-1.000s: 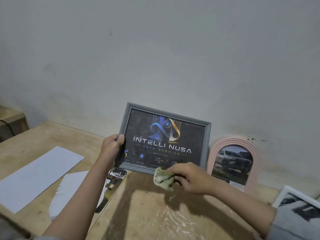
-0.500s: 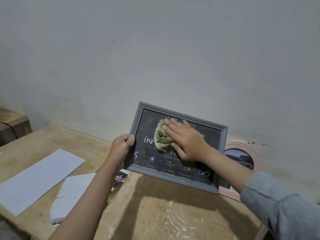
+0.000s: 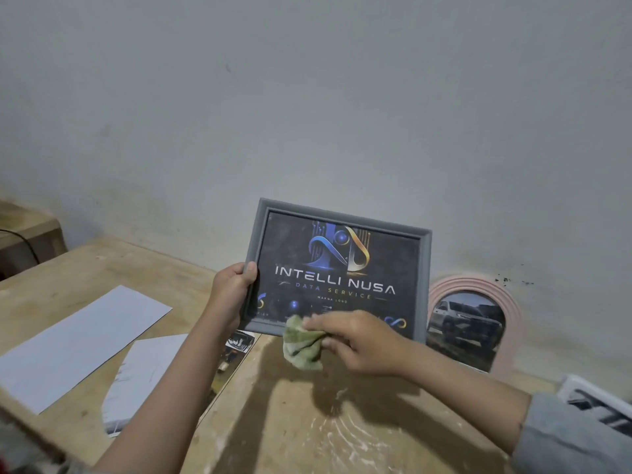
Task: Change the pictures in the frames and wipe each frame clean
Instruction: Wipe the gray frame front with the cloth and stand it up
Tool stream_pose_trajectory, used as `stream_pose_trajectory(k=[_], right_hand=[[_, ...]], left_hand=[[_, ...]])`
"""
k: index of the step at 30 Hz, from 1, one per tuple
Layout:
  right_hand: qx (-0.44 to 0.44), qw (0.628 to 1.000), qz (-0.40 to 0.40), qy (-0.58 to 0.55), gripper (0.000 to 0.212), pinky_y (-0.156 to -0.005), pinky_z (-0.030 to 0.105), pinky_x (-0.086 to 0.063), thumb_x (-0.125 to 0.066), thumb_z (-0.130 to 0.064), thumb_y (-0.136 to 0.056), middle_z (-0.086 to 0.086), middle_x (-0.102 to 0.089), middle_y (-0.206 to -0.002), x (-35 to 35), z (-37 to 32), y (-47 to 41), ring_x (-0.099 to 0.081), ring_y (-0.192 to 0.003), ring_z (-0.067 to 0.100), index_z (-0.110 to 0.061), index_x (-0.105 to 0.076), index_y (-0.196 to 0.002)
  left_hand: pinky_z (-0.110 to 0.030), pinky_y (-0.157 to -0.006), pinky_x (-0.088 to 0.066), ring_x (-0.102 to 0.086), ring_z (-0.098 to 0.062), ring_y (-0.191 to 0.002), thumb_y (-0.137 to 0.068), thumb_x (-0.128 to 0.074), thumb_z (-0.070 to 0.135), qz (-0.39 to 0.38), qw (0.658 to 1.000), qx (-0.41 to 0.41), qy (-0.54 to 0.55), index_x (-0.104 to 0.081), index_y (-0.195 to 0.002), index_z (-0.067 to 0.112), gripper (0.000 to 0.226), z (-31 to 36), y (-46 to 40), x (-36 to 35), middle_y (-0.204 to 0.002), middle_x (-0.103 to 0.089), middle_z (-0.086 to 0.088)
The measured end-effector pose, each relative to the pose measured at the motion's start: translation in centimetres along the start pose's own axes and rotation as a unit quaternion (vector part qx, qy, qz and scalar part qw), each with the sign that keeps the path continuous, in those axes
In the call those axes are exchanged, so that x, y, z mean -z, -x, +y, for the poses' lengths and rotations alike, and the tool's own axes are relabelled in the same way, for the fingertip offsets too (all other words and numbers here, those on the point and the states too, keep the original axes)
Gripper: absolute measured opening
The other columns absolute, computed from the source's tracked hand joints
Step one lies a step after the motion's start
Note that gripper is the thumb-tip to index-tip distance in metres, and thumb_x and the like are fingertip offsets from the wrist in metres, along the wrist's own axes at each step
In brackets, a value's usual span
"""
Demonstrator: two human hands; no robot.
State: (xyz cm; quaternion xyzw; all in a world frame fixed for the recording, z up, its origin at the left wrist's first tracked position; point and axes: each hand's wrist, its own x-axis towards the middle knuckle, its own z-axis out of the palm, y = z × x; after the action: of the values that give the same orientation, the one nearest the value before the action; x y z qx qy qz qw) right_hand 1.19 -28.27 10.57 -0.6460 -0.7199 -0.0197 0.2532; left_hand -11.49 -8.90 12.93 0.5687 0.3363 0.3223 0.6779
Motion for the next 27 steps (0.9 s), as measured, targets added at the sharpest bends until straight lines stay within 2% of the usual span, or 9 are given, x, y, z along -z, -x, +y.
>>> stream_pose_trajectory(k=[2,5,7,9,12,16,22,25,27], right_hand=[[0.044,0.995,0.072,0.049,0.043,-0.093,0.042,-0.051,-0.045,-0.010,-0.085,0.012,-0.061,-0.128,2.0,0.2,-1.3,-0.056,-0.120,0.024,-0.003,-0.060,-0.124],[0.049,0.966,0.166,0.190,0.058,-0.105,0.048,-0.039,-0.038,0.000,-0.075,0.017,-0.048,-0.140,5.4,2.0,-3.8,-0.044,-0.131,0.032,-0.002,-0.053,-0.132],[0.026,0.944,0.158,0.288,0.064,-0.102,0.052,-0.039,-0.040,-0.001,-0.073,0.016,-0.042,-0.145,6.7,3.3,-5.0,-0.039,-0.134,0.036,-0.004,-0.048,-0.137],[0.003,0.937,0.125,0.327,0.063,-0.102,0.053,-0.038,-0.040,-0.008,-0.077,0.015,-0.037,-0.148,6.8,4.3,-5.6,-0.037,-0.136,0.034,-0.007,-0.044,-0.140],[0.018,0.946,0.099,0.307,0.064,-0.105,0.050,-0.034,-0.042,-0.012,-0.077,0.016,-0.037,-0.149,4.9,4.6,-4.9,-0.037,-0.136,0.033,-0.005,-0.042,-0.141],[0.025,0.955,0.097,0.280,0.067,-0.102,0.047,-0.038,-0.043,-0.009,-0.071,0.016,-0.040,-0.146,1.8,3.7,-3.1,-0.042,-0.133,0.033,-0.005,-0.047,-0.137],[0.051,0.976,0.055,0.206,0.062,-0.099,0.048,-0.045,-0.042,-0.006,-0.076,0.013,-0.044,-0.144,-1.8,2.1,-0.1,-0.043,-0.132,0.029,-0.009,-0.043,-0.137],[0.052,0.990,0.016,0.131,0.064,-0.103,0.044,-0.043,-0.044,0.000,-0.073,0.009,-0.045,-0.144,-2.6,1.4,1.0,-0.043,-0.133,0.023,-0.010,-0.047,-0.136],[0.015,0.999,0.004,0.049,0.059,-0.103,0.039,-0.044,-0.043,0.001,-0.075,0.005,-0.052,-0.139,-2.4,0.6,1.0,-0.046,-0.130,0.015,-0.011,-0.055,-0.131]], left_hand=[[-0.017,-0.032,-0.035,-0.050,-0.022,-0.048,-0.099,-0.047,0.016,0.001,1.000,0.006,0.012,-0.050,-0.068,0.010,0.032,0.5,0.3,-0.3,-0.038,-0.050,0.005],[-0.018,-0.033,-0.037,-0.051,-0.017,-0.039,-0.100,-0.047,0.017,-0.014,1.000,0.003,0.007,-0.050,-0.069,0.010,0.031,0.7,0.5,-0.5,-0.038,-0.048,0.006],[-0.020,-0.035,-0.040,-0.051,-0.015,-0.037,-0.100,-0.046,0.016,-0.035,0.999,-0.010,-0.005,-0.054,-0.071,0.007,0.031,0.6,0.6,-0.7,-0.041,-0.052,0.004],[-0.020,-0.035,-0.039,-0.051,-0.015,-0.037,-0.100,-0.046,0.016,-0.049,0.999,-0.021,-0.007,-0.057,-0.072,0.006,0.031,0.5,0.7,-0.9,-0.044,-0.055,0.001],[-0.020,-0.034,-0.037,-0.049,-0.018,-0.039,-0.099,-0.047,0.015,-0.048,0.999,-0.027,-0.002,-0.056,-0.072,0.006,0.031,0.3,0.6,-0.8,-0.045,-0.053,-0.001],[-0.021,-0.035,-0.039,-0.053,-0.018,-0.041,-0.099,-0.048,0.016,-0.036,0.999,-0.017,-0.004,-0.058,-0.074,0.007,0.028,-0.2,0.6,-0.5,-0.046,-0.055,0.000],[-0.017,-0.030,-0.032,-0.047,-0.014,-0.030,-0.099,-0.048,0.017,-0.014,1.000,-0.005,-0.010,-0.055,-0.071,0.008,0.030,-0.2,1.0,-0.5,-0.042,-0.050,-0.001],[-0.019,-0.031,-0.033,-0.044,-0.016,-0.032,-0.099,-0.048,0.017,0.001,1.000,-0.003,-0.008,-0.054,-0.069,0.009,0.032,0.0,0.8,-0.4,-0.042,-0.049,-0.001],[-0.020,-0.034,-0.035,-0.045,-0.019,-0.037,-0.099,-0.049,0.018,0.012,1.000,0.000,-0.008,-0.055,-0.069,0.009,0.031,0.1,0.5,-0.3,-0.040,-0.050,0.001]])
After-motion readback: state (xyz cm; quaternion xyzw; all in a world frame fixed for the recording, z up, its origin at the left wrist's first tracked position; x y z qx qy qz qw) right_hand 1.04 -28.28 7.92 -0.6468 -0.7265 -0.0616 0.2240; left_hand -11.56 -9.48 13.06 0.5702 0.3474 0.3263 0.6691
